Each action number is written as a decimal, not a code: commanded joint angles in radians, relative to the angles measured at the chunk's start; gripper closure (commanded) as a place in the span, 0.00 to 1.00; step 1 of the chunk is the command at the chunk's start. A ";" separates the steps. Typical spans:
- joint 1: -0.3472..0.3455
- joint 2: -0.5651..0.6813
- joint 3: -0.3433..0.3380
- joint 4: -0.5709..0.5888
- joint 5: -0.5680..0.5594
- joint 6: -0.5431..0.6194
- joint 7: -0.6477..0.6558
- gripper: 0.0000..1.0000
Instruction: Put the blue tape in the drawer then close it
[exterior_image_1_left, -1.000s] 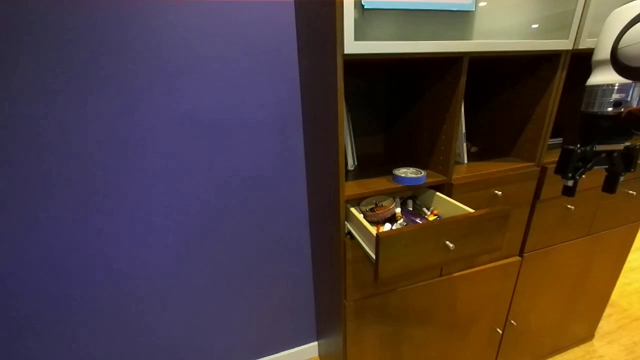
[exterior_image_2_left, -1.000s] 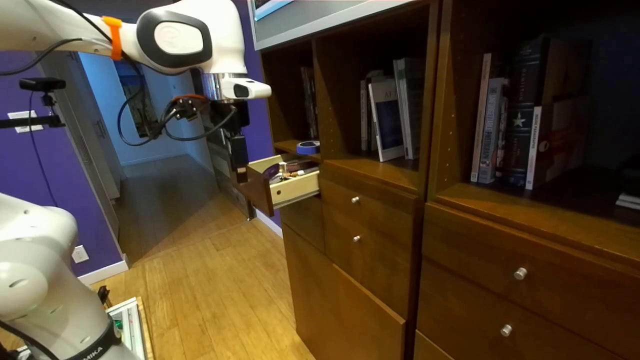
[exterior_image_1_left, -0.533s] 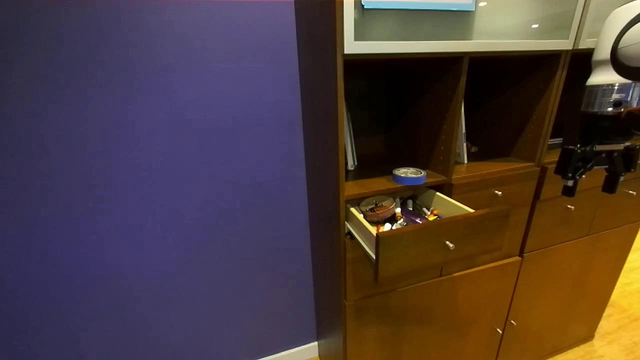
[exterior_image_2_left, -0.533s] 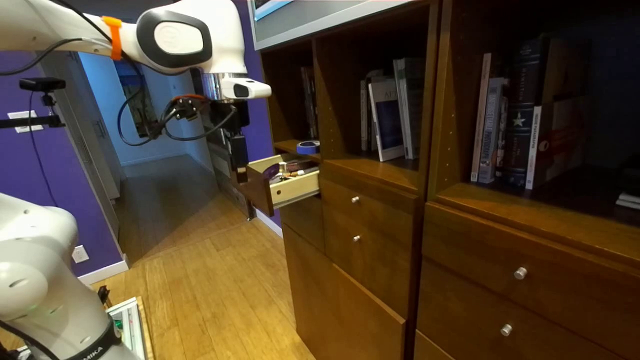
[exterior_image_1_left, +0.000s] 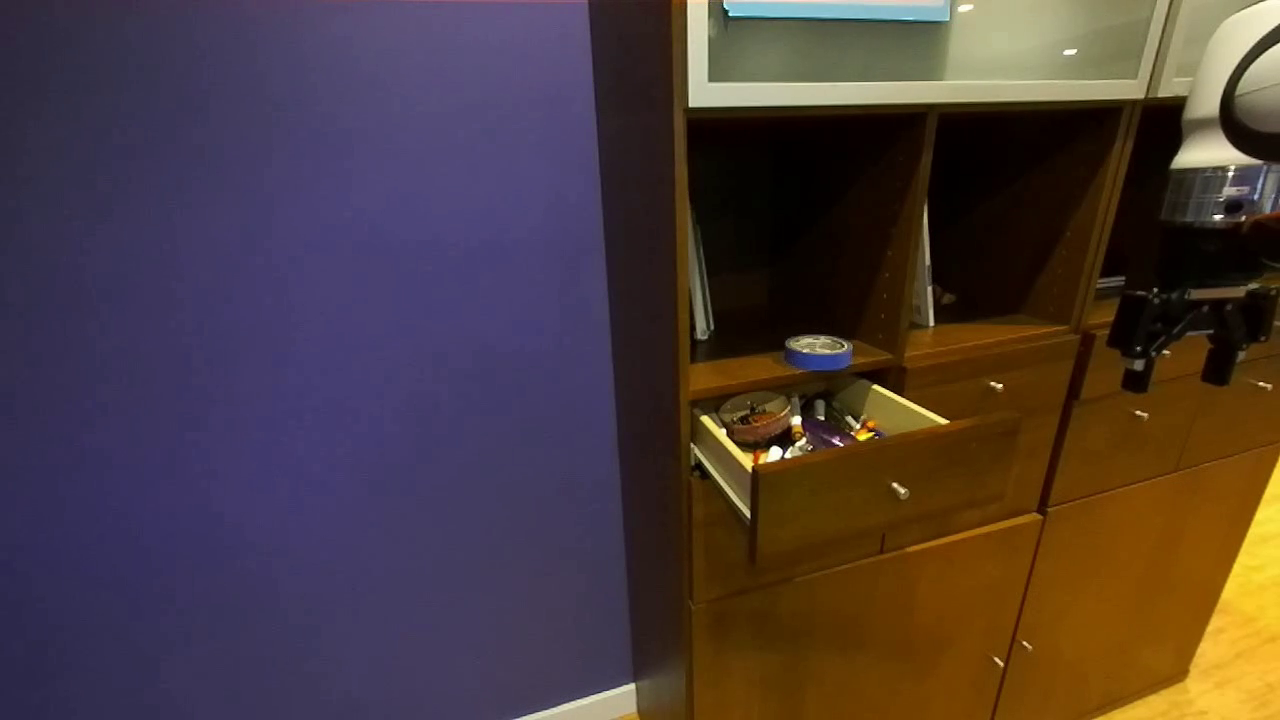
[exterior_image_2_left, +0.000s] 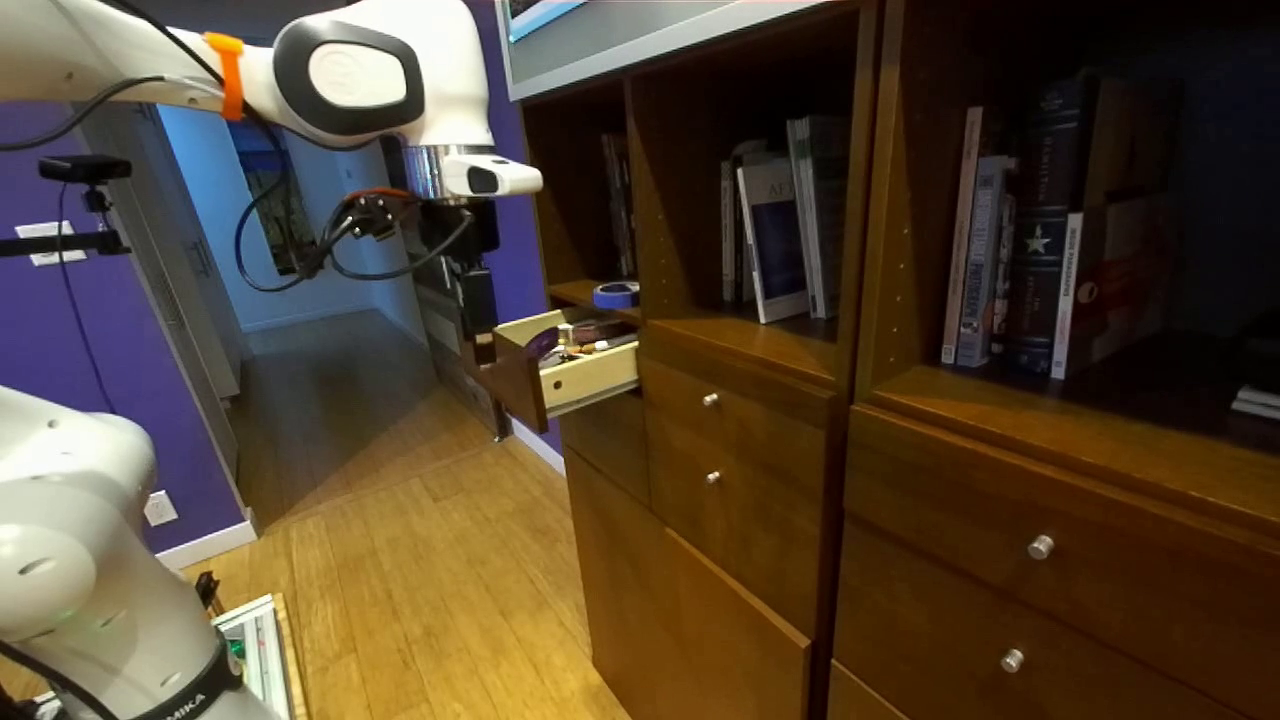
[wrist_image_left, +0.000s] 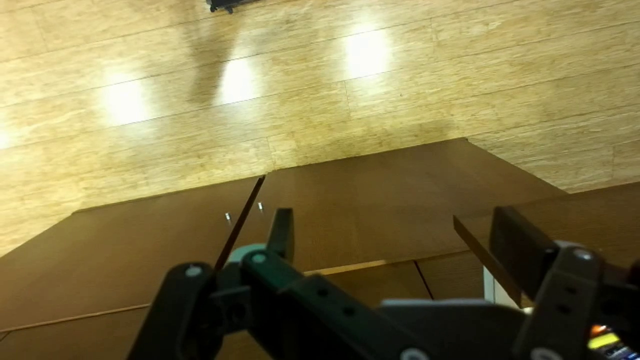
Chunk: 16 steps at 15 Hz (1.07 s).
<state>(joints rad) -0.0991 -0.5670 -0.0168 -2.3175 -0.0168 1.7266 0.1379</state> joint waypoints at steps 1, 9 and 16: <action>0.021 0.000 0.028 0.057 -0.037 -0.020 -0.012 0.00; 0.146 0.056 0.069 0.202 -0.052 0.032 -0.199 0.00; 0.266 0.214 0.087 0.227 -0.030 0.292 -0.400 0.00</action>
<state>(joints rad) 0.1382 -0.4401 0.0675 -2.1288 -0.0601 1.9243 -0.1735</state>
